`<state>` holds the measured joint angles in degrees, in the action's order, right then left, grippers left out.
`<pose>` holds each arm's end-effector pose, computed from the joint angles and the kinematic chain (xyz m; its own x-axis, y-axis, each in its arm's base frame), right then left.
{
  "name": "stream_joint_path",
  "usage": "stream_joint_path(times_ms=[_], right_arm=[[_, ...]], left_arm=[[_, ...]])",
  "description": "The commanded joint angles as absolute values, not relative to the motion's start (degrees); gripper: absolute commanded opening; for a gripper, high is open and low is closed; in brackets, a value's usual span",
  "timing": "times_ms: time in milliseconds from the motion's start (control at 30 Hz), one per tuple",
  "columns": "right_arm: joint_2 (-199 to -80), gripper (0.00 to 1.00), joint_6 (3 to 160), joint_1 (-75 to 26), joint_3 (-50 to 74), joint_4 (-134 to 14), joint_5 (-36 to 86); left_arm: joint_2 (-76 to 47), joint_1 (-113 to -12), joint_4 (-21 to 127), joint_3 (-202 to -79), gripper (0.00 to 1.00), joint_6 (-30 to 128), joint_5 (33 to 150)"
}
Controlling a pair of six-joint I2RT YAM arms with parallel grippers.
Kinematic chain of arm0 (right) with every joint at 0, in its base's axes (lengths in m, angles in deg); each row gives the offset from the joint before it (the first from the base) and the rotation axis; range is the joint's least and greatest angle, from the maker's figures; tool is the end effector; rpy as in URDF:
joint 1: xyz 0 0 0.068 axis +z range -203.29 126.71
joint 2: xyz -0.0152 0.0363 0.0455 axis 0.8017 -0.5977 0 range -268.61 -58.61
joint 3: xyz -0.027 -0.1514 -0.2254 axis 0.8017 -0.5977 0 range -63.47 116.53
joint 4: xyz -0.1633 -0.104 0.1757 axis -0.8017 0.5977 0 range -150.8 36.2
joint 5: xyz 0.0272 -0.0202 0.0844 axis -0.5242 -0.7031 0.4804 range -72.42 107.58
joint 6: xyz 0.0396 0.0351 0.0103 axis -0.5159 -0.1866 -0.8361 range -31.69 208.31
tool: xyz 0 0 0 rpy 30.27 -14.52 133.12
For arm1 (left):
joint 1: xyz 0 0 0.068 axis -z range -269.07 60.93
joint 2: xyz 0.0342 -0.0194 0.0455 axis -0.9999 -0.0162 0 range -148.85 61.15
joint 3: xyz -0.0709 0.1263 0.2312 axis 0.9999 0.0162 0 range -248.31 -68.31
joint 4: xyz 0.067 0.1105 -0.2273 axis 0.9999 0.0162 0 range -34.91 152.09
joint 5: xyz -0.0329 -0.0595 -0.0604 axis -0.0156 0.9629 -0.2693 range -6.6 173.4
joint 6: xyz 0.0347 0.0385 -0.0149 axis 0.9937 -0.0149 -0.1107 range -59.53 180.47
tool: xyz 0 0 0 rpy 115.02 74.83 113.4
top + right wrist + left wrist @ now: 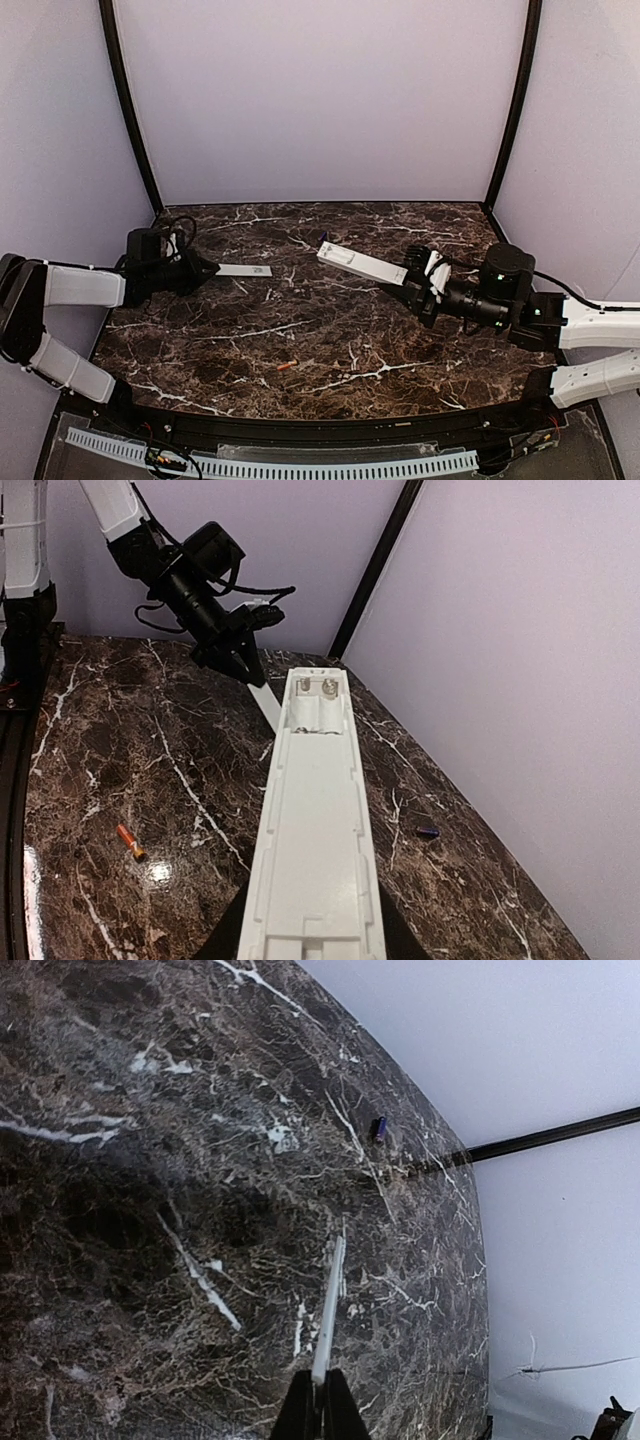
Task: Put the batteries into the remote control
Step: Place the battery cover at the center of the board.
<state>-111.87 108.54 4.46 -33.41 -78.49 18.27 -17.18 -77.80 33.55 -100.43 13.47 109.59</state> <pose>0.1171 0.1863 0.2732 0.2467 -0.2570 -0.9344 -0.8172 0.4630 -0.3431 0.2672 -0.0693 0.1924 -0.6952 -0.5307 -0.4849 0.0883 0.6064 -0.7902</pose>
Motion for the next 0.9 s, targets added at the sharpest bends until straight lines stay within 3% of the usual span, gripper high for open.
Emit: stream_joint_path(times_ms=[0,467,867], right_arm=[[-112.1,0.00,107.4,4.8,-33.4,-80.2,19.4],[-113.6,0.00,107.2,4.3,-32.8,-79.8,20.8],[-113.9,0.00,106.9,3.7,-32.6,-79.6,22.1]], left_arm=[[-20.2,-78.4,25.9,-97.8,0.00,12.7,111.7],[-27.7,-78.5,21.7,-96.2,0.04,12.1,112.4],[-29.4,-78.4,23.7,-97.8,0.30,13.3,114.4]])
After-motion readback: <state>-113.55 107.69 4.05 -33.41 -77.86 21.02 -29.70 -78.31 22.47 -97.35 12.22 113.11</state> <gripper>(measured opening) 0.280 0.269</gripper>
